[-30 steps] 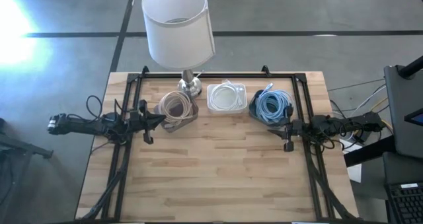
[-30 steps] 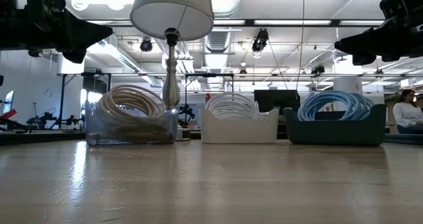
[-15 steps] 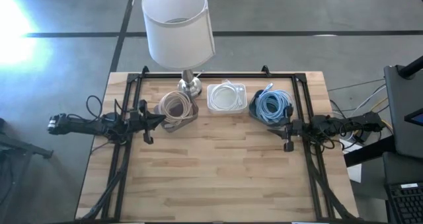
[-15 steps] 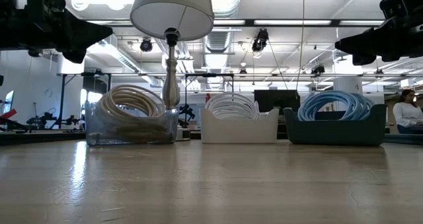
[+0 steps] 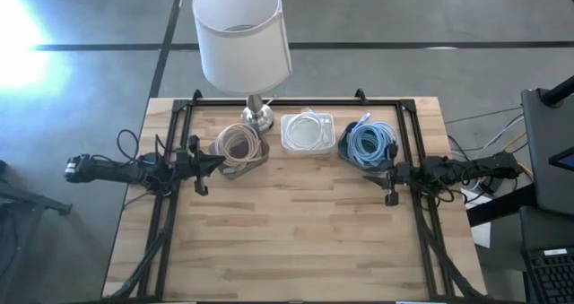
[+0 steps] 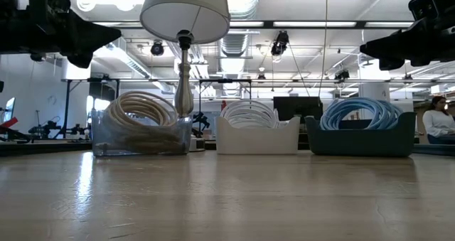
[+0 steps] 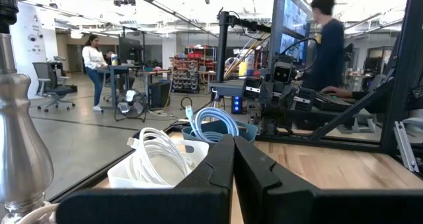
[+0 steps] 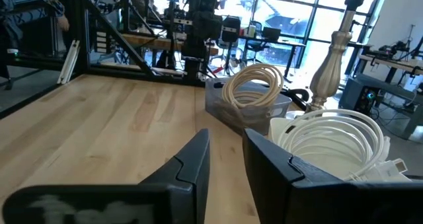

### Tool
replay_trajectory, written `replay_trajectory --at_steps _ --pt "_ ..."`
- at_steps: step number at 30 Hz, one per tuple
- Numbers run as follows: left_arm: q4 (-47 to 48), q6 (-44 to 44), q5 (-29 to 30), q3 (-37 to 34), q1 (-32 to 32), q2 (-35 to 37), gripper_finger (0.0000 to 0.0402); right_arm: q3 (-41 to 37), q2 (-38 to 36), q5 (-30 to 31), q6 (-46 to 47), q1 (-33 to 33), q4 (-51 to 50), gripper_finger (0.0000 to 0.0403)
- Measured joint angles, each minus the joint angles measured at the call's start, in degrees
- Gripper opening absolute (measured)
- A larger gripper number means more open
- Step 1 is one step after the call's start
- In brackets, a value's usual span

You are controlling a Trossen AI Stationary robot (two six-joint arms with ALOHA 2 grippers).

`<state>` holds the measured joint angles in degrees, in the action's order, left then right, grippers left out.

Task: Sort HDMI cables
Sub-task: Return to Home Position

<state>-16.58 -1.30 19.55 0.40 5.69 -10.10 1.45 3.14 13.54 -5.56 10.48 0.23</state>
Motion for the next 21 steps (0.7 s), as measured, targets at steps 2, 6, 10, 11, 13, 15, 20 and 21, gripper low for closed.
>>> replay_trajectory --at_steps 2,6,10,11,13,15,20,21 --pt "0.0 0.01 0.01 0.0 -0.01 0.0 0.0012 0.0 0.01 0.01 0.0 -0.01 -0.01 0.0091" --pt "-0.01 0.0 0.01 0.0 -0.02 0.01 0.0012 0.0 0.0 0.0 0.0 0.0 0.0 0.009" --pt "-0.01 0.0 0.0 0.0 -0.02 0.0 0.0012 0.0 0.02 0.0 0.0 0.0 0.0 0.0082" --pt "0.0 0.01 0.01 0.0 -0.02 0.0 0.0012 0.0 0.01 0.0 0.0 0.0 0.0 0.008" --pt "0.0 0.01 0.0 0.0 -0.02 0.01 0.0012 0.0 0.02 0.0 0.0 -0.01 0.0 0.0076" --pt "0.0 0.0 0.02 0.0 -0.02 -0.01 0.0012 0.0 0.0 0.02 0.0 0.0 0.0 0.0072" --pt "0.0 0.01 0.01 0.0 -0.02 0.0 0.0012 0.0 0.02 0.01 0.0 0.0 0.0 0.0068" --pt "0.0 0.01 0.0 0.0 -0.02 -0.01 0.0012 0.0 0.02 0.0 0.0 0.0 0.0 0.007"
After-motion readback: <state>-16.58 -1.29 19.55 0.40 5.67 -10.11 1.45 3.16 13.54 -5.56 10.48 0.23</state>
